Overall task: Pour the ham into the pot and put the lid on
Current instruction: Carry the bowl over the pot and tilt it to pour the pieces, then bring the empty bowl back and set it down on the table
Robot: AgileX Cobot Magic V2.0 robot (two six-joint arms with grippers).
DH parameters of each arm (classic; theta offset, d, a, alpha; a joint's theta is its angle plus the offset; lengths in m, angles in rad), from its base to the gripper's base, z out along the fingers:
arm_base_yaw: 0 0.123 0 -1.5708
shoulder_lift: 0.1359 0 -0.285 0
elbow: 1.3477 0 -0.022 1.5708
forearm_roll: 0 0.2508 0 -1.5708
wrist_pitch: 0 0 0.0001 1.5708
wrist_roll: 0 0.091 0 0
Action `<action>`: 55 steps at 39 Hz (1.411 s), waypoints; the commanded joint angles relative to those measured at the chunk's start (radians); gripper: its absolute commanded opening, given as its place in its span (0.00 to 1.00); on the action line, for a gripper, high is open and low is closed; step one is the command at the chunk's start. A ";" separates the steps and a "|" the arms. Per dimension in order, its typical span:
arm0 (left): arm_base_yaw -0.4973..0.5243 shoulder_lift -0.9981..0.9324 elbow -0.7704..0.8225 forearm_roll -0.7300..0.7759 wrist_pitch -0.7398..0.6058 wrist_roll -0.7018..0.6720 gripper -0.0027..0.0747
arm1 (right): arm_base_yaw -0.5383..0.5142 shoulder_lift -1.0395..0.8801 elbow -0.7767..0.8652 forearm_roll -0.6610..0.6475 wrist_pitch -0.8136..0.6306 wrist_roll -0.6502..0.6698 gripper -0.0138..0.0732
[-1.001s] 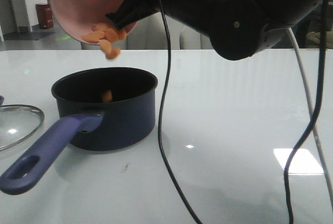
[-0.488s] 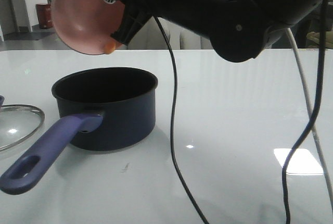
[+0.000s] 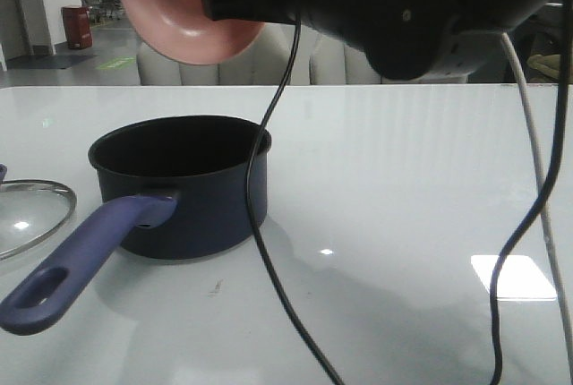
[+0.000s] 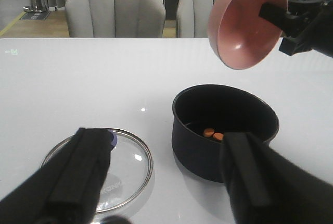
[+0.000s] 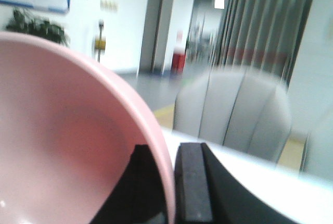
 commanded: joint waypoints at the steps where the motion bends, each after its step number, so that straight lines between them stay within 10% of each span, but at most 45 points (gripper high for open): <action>1: -0.010 0.009 -0.026 -0.010 -0.079 0.000 0.68 | -0.002 -0.111 -0.053 0.013 0.164 0.069 0.33; 16: -0.010 0.009 -0.026 -0.010 -0.079 0.000 0.68 | -0.070 -0.346 -0.126 0.019 0.896 0.069 0.33; 30: -0.010 0.009 -0.026 -0.010 -0.079 0.000 0.68 | -0.378 -0.455 -0.126 0.055 1.363 0.082 0.33; 55: -0.010 0.009 -0.026 -0.010 -0.079 0.000 0.68 | -0.624 -0.194 -0.124 0.151 1.653 0.072 0.33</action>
